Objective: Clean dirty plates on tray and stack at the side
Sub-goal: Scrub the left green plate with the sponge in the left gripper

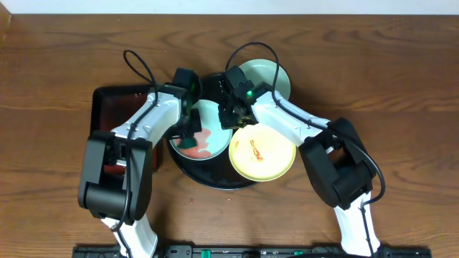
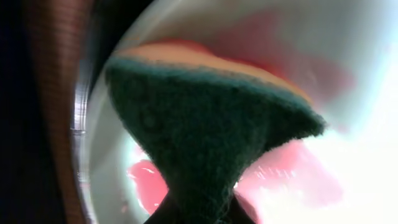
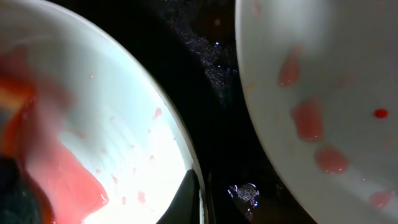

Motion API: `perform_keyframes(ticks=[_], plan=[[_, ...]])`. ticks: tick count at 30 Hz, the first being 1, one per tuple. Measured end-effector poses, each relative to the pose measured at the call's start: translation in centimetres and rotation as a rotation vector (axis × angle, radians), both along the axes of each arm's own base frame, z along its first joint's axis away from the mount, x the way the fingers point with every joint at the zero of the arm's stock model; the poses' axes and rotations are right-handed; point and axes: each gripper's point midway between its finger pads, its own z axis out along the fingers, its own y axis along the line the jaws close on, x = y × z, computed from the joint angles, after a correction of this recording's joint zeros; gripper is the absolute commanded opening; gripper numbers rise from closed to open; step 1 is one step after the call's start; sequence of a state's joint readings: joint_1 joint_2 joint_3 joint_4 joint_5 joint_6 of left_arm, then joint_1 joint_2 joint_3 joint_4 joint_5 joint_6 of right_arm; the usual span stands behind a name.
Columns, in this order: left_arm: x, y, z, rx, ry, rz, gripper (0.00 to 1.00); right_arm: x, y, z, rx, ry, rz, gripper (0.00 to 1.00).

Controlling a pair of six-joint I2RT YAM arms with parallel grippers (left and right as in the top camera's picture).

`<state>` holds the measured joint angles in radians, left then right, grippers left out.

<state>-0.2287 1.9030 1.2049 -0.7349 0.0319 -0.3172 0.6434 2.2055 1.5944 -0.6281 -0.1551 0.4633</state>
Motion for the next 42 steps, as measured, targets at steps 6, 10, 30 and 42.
perform_keyframes(ticks=[6,10,30,42], plan=[[-1.1,-3.6,0.4,-0.236,0.048,-0.167,0.08,0.0,0.0,0.0,0.000,0.002,0.000,0.01],[0.1,-4.6,0.5,-0.266,-0.006,-0.169,0.08,-0.1,-0.1,0.0,-0.003,0.005,0.000,0.01],[-1.6,-0.7,-0.1,-0.012,0.063,-0.121,0.07,-0.2,0.0,0.0,0.000,0.008,0.001,0.01],[0.7,-6.3,0.6,-0.290,-0.063,-0.348,0.07,-0.3,-0.1,-0.1,-0.002,0.011,0.002,0.01]])
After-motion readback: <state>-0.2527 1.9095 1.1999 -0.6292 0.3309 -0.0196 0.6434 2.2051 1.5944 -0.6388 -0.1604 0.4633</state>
